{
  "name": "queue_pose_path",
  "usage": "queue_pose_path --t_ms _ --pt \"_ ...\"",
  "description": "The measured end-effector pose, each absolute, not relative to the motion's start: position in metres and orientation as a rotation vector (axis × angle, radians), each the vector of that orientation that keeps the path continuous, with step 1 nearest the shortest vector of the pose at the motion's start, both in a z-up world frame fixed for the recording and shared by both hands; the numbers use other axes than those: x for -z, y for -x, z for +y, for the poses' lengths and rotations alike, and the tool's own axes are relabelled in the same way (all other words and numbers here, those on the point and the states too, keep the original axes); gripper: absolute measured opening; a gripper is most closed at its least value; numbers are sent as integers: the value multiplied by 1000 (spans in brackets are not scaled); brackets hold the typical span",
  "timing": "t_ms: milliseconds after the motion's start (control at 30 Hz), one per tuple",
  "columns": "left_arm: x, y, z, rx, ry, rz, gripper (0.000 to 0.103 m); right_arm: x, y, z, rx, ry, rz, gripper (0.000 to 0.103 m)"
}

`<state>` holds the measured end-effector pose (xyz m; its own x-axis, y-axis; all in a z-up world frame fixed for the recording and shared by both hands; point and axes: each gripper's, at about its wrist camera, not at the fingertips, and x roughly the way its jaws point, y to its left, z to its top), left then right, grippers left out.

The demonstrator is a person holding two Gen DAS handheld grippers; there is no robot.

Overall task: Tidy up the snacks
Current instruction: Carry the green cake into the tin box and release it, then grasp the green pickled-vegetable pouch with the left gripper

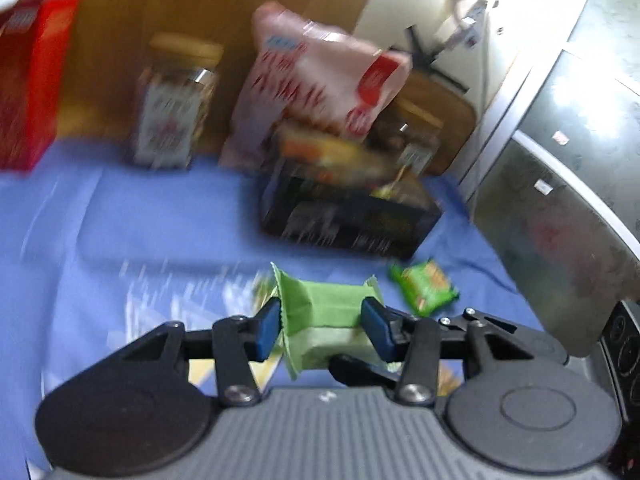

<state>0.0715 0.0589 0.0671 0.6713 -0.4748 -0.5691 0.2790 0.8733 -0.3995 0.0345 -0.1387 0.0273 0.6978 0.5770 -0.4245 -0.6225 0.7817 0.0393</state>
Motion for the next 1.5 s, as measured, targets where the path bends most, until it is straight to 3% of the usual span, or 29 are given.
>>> queue_pose_path --t_ms 267,567,667,867,1133,1267,1500 --pt "-107 -165 9 467 207 612 44 -62 -107 -164 -530 72 322 51" --pt "-72 -244 -25 410 201 685 52 -43 -181 -180 -386 48 365 55" --pt "-72 -240 -22 406 206 669 56 -39 -176 -189 -375 8 364 55" --pt "-86 -197 6 392 188 609 56 -45 -144 -216 -439 -147 380 55" --pt "-36 -143 62 394 294 827 57 1 -129 -225 -625 -471 712 55" --pt "-11 -130 76 398 384 883 53 16 -136 -214 -609 -498 832 42" --pt "-7 -120 72 418 398 862 53 14 -134 -194 -617 -496 873 33"
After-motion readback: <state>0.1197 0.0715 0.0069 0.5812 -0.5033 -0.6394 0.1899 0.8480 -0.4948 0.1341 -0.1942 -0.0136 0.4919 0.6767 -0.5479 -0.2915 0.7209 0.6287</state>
